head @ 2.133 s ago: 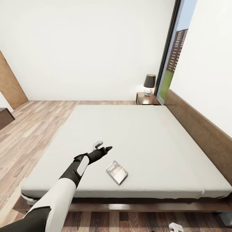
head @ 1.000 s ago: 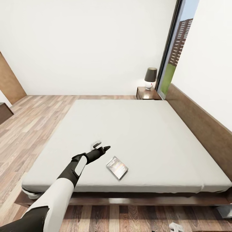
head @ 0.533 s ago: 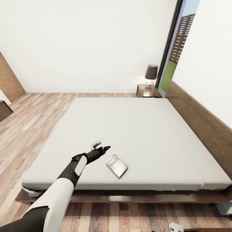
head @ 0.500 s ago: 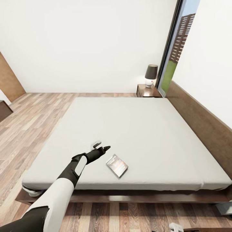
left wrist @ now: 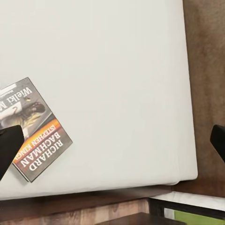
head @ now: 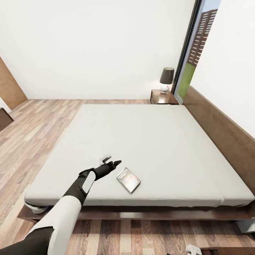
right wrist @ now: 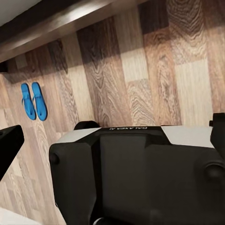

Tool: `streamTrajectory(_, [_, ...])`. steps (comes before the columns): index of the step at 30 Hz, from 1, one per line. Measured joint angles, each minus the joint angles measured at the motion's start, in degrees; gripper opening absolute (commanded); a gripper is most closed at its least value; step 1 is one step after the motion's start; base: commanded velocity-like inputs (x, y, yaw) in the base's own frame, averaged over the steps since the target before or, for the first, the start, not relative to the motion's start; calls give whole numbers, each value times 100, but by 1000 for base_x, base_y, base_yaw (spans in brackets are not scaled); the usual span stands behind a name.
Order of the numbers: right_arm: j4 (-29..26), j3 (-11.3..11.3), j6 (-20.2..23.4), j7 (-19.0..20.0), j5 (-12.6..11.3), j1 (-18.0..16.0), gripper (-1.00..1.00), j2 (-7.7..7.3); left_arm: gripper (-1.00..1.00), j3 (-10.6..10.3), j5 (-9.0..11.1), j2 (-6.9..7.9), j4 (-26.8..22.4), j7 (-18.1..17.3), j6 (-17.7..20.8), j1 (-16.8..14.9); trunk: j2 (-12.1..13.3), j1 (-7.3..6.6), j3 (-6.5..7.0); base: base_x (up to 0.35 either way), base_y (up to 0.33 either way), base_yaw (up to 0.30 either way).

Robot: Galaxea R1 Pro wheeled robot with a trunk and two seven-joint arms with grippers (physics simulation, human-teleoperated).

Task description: In the bedroom, move the book from the bed onto either nightstand, and place the two sandals side by side next to the bed.

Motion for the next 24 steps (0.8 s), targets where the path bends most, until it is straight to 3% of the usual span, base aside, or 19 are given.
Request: streamTrajectory(24, [1,2,-1,-1,0,0,100,0,100,9,-6,0,-1,-16,-8,0,0,0,-215,0,0,0])
